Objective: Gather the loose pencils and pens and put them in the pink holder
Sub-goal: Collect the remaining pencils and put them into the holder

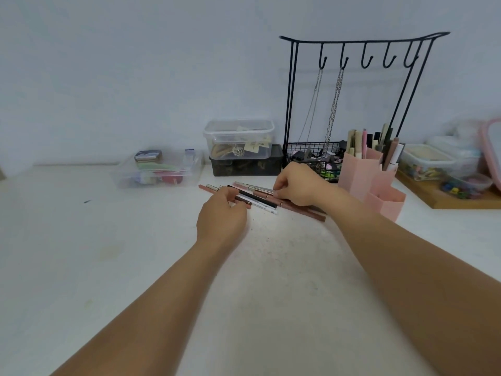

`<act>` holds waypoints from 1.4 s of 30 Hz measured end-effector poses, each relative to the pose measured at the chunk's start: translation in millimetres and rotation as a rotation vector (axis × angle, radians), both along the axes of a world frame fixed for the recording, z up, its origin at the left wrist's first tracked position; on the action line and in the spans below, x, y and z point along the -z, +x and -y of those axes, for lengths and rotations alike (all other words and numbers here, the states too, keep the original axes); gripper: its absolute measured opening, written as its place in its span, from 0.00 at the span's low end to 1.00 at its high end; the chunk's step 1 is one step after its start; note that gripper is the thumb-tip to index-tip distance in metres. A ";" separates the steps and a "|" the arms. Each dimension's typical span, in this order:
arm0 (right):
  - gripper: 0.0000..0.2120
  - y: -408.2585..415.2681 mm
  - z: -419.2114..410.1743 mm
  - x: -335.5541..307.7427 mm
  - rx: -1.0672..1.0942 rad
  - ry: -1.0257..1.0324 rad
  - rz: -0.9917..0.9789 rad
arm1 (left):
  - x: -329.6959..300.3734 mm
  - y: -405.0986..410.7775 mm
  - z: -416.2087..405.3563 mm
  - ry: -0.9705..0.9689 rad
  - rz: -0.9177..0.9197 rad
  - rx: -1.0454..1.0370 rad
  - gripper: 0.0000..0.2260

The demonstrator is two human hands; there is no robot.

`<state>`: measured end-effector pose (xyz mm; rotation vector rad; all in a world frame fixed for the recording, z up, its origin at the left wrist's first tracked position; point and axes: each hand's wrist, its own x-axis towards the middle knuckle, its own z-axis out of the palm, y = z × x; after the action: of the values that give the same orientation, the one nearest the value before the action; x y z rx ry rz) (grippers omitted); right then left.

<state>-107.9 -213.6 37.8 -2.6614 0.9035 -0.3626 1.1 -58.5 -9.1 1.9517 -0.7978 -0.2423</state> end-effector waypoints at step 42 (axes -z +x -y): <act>0.07 -27.0 1.4 -52.1 0.124 -0.001 -0.323 | -21.6 -13.9 -6.8 -0.451 -0.625 0.157 0.17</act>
<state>-134.9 -215.0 89.9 -2.7181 1.1649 0.0450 -12.8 -51.6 12.5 1.2794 -0.5257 -0.6674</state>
